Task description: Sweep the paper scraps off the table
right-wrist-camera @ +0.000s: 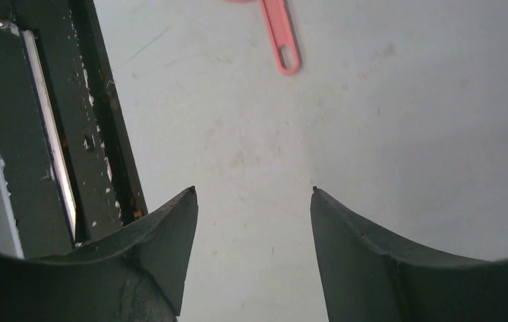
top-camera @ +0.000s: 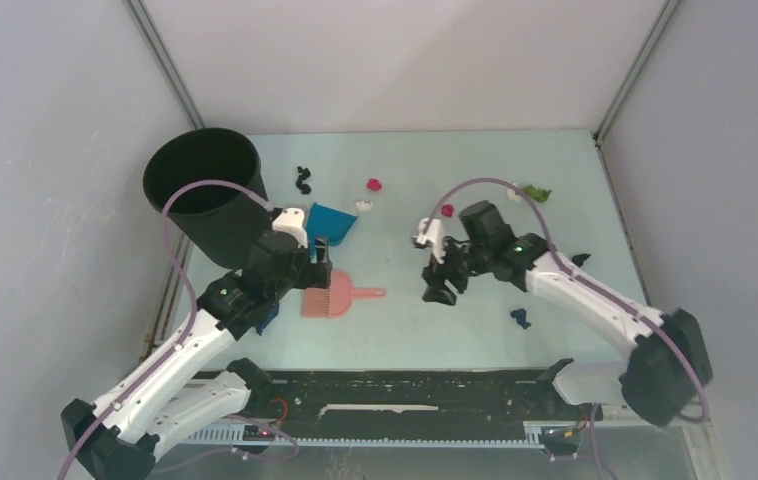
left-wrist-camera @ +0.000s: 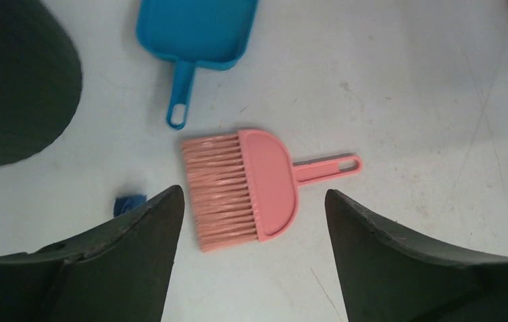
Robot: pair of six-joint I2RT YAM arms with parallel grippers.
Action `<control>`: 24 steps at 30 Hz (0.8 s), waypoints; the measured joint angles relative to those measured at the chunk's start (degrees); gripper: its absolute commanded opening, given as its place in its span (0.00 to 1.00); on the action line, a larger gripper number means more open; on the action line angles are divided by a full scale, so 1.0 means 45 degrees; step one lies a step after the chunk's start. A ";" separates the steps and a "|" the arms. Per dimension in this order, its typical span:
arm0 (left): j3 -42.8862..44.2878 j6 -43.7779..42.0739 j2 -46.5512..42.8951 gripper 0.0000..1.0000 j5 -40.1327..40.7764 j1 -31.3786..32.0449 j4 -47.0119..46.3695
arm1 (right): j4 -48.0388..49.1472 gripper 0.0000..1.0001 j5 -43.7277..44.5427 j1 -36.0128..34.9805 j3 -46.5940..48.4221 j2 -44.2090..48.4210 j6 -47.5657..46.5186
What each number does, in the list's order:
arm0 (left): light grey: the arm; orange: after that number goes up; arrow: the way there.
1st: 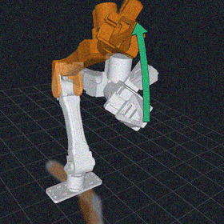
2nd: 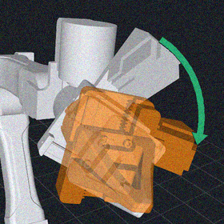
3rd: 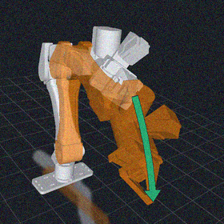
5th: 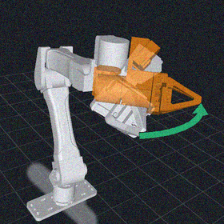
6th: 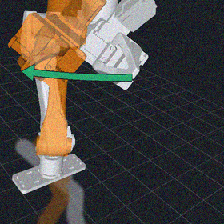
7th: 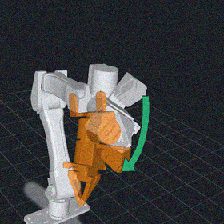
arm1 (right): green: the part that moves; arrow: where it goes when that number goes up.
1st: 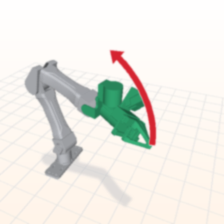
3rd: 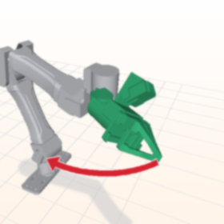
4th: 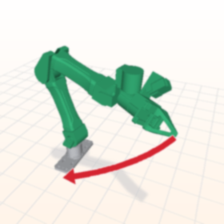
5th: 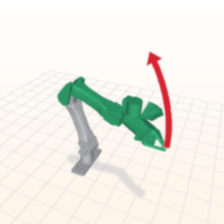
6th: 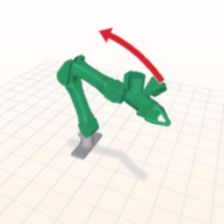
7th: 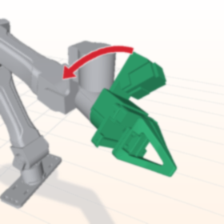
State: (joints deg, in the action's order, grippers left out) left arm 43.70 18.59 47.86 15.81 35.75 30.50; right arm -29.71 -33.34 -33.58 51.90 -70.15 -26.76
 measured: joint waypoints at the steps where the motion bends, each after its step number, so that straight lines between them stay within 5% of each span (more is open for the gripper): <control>1: 0.0029 0.0165 -0.0102 0.85 0.0126 -0.0112 0.0209 | 0.0063 0.67 0.0112 -0.0393 0.0330 -0.0500 -0.0107; 5: -0.0408 0.0675 -0.1093 0.87 0.0437 -0.1151 0.0714 | 0.0486 0.62 0.0529 -0.1739 0.1948 -0.2861 -0.0389; 13: -0.1273 0.1205 -0.2336 0.88 0.0792 -0.1763 0.0981 | 0.1651 0.69 0.0971 -0.2599 0.4629 -0.7388 -0.0651; 24: -0.1273 0.1326 -0.1729 0.88 0.0340 -0.1763 0.0971 | 0.2137 0.66 0.2157 -0.3254 0.6747 -1.0467 -0.0806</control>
State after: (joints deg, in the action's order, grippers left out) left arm 37.98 24.56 40.07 17.34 27.81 34.87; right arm -20.10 -23.64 -48.23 82.26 -117.25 -30.39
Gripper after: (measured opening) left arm 0.879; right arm 0.671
